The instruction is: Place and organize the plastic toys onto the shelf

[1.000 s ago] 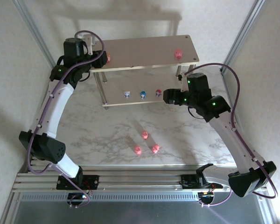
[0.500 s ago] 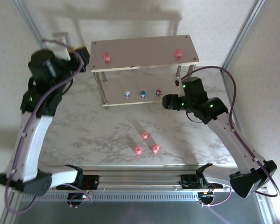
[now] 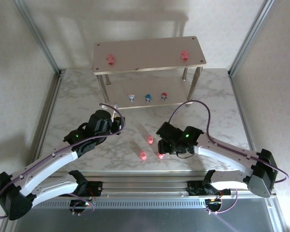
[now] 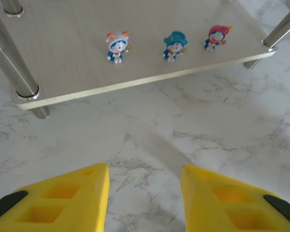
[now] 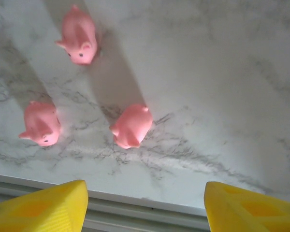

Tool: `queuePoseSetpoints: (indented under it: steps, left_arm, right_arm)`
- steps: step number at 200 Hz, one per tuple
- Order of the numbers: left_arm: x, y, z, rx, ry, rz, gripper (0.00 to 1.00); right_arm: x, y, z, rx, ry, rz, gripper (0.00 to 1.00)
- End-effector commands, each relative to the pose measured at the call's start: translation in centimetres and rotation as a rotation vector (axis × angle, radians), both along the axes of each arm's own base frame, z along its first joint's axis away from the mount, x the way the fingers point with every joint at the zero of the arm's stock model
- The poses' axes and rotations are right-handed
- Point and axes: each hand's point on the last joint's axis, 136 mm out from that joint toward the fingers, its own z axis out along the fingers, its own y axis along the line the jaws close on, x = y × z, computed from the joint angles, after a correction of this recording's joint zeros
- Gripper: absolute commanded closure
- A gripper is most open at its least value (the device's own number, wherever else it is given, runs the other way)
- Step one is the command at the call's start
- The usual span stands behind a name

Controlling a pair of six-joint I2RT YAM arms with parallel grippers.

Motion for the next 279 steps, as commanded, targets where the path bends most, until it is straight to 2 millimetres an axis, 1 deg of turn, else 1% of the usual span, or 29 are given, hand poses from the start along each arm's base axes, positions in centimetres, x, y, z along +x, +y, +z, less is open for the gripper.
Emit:
queuePoseSetpoints:
  steps: [1,12,24,47,82,97,112,153,186,228,279]
  left_arm:
    - [0.5,0.1,2.8,-0.087,-0.104,0.028,0.56]
    - [0.3,0.1,2.4,-0.074,-0.1,0.019,0.55]
    - [0.2,0.3,2.1,-0.057,-0.097,0.015,0.55]
    - [0.1,0.8,1.7,-0.045,-0.097,0.01,0.54]
    - [0.2,1.7,1.5,-0.053,-0.108,0.015,0.53]
    - [0.2,2.1,1.2,-0.056,-0.104,0.014,0.53]
    - [0.3,2.5,1.0,-0.056,-0.1,0.019,0.53]
    - [0.3,4.0,0.7,-0.053,-0.102,0.047,0.53]
    - [0.2,4.9,0.3,-0.049,-0.097,0.066,0.53]
    - [0.3,5.1,0.2,-0.047,-0.094,0.071,0.53]
    - [0.5,5.4,0.0,-0.044,-0.086,0.081,0.52]
  right_arm:
    - [-0.2,1.2,-2.1,0.022,0.01,-0.126,0.37]
    - [-0.4,2.1,-2.9,0.054,0.024,-0.138,0.39]
    - [-0.5,2.7,-3.8,0.071,0.038,-0.157,0.41]
    - [-0.7,2.6,-5.6,0.029,0.065,-0.191,0.43]
    - [-0.6,2.6,-7.0,0.01,0.075,-0.225,0.43]
    - [-0.6,2.7,-7.4,0.004,0.078,-0.233,0.39]
    - [-0.5,2.5,-7.9,-0.009,0.082,-0.241,0.31]
    - [0.0,2.9,-8.2,-0.003,0.087,-0.235,0.32]
    - [0.3,2.9,-9.0,0.007,0.098,-0.238,0.31]
    - [1.7,3.3,-8.7,0.033,0.061,-0.212,0.3]
    - [3.2,4.7,-8.3,0.069,0.046,-0.156,0.29]
